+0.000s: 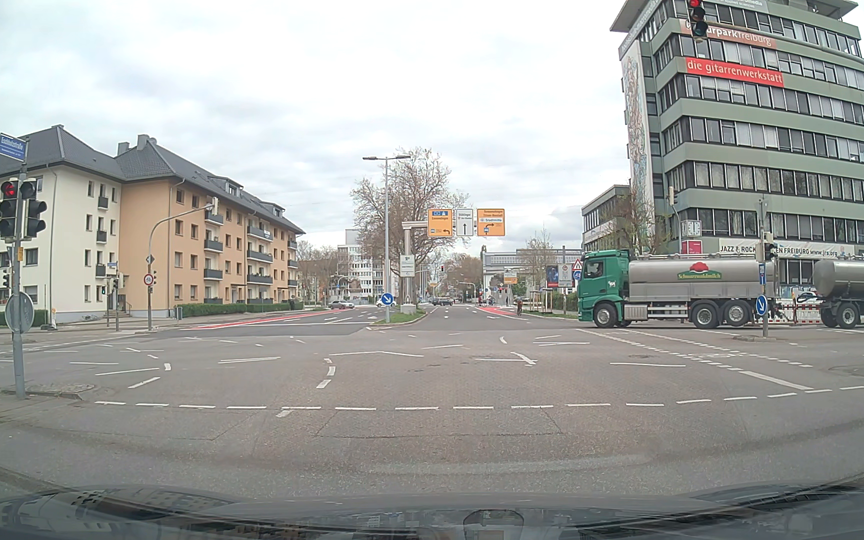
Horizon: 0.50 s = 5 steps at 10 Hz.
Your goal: Follow the waypoints while adhering to traffic rules and regulations
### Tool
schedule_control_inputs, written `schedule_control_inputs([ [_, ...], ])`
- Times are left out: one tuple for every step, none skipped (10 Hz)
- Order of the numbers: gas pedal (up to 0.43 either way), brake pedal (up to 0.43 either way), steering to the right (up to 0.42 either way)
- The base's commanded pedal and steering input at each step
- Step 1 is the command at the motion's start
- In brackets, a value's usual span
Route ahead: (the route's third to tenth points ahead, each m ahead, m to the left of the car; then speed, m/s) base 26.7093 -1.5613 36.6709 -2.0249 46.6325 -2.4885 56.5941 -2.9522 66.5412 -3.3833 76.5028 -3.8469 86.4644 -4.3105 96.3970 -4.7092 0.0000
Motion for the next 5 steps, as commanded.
schedule_control_inputs([
  [0.000,0.201,-0.016],
  [0.000,0.201,-0.016],
  [0.000,0.201,-0.016],
  [0.000,0.201,-0.016],
  [0.000,0.201,-0.016],
])
